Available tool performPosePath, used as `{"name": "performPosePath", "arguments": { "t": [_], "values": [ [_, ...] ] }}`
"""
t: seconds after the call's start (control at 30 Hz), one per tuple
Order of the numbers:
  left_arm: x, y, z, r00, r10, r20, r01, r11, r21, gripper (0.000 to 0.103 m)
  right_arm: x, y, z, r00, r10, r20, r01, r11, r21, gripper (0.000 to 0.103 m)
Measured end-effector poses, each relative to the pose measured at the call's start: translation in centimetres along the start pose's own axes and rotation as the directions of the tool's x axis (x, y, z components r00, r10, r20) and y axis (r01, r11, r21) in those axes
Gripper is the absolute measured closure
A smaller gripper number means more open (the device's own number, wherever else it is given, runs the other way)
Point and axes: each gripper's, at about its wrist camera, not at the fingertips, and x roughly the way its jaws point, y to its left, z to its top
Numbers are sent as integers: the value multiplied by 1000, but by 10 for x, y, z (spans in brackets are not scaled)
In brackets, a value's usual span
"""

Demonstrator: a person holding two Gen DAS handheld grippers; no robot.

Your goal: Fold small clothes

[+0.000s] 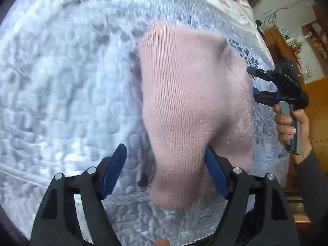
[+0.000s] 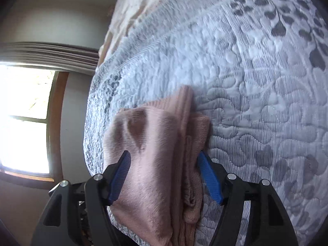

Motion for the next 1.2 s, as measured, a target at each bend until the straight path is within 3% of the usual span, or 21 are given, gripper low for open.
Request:
{"name": "performPosePath", "arguments": {
  "t": [0.07,0.1,0.13,0.17,0.2,0.3,0.4,0.47,0.53,0.6,0.63,0.7,0.73,0.77,0.83,0.93,1.07,1.13,1.2],
  "values": [
    [-21,-19,-3,991,-127,31,126,991,34,27,1,8,-8,1000,-14,-20,14,1000,-25,38],
    [-19,-28,-6,981,-193,15,192,980,44,29,8,11,-11,999,-25,-39,24,999,-35,48],
    [-9,-43,-8,970,-244,-14,245,968,58,31,16,13,-14,997,-38,-60,35,998,-49,59],
    [6,-54,-11,960,-275,-51,278,958,64,37,22,16,-16,994,-84,-63,80,994,-69,84],
    [26,-64,-15,954,-286,-89,291,955,53,44,22,19,-17,993,-113,-39,110,991,-80,86],
    [75,-48,-35,942,-285,-181,284,958,-29,49,16,24,-15,981,-189,37,192,977,-93,93],
    [83,-53,-34,929,-297,-222,294,955,-47,48,25,18,-15,961,-275,23,276,953,-123,85],
    [57,-58,-19,897,-400,-188,395,916,-61,45,13,32,-14,956,-290,50,294,940,-173,83],
    [24,-54,4,887,-452,-92,450,892,-51,35,-8,53,-15,946,-291,140,317,923,-219,81],
    [11,-42,35,885,-466,-8,464,883,-65,31,-9,66,-11,947,-283,150,313,914,-257,81],
    [15,-38,50,894,-448,6,448,892,-61,31,0,68,-9,948,-294,121,316,910,-268,81],
    [40,-33,75,923,-384,-18,382,922,-69,33,26,61,-7,944,-326,50,326,902,-283,84],
    [55,-28,83,940,-339,-41,335,939,-76,35,37,53,-6,928,-372,38,366,885,-288,88],
    [69,-18,90,950,-306,-60,301,950,-84,44,46,47,-4,915,-401,34,393,871,-296,91],
    [83,-9,97,950,-302,-79,295,951,-95,45,45,39,0,919,-393,25,386,886,-256,91],
    [65,-16,93,959,-271,-84,268,962,-45,43,27,57,-12,918,-393,50,389,868,-307,87],
    [29,-25,72,937,-342,-74,344,939,18,43,16,83,-61,931,-365,11,336,842,-422,87],
    [42,-30,56,950,-285,-125,291,956,34,43,33,76,-80,910,-414,-32,355,817,-453,87],
    [64,-28,45,961,-233,-151,243,969,46,45,47,66,-89,876,-482,-4,417,761,-498,90]
  ]
}}
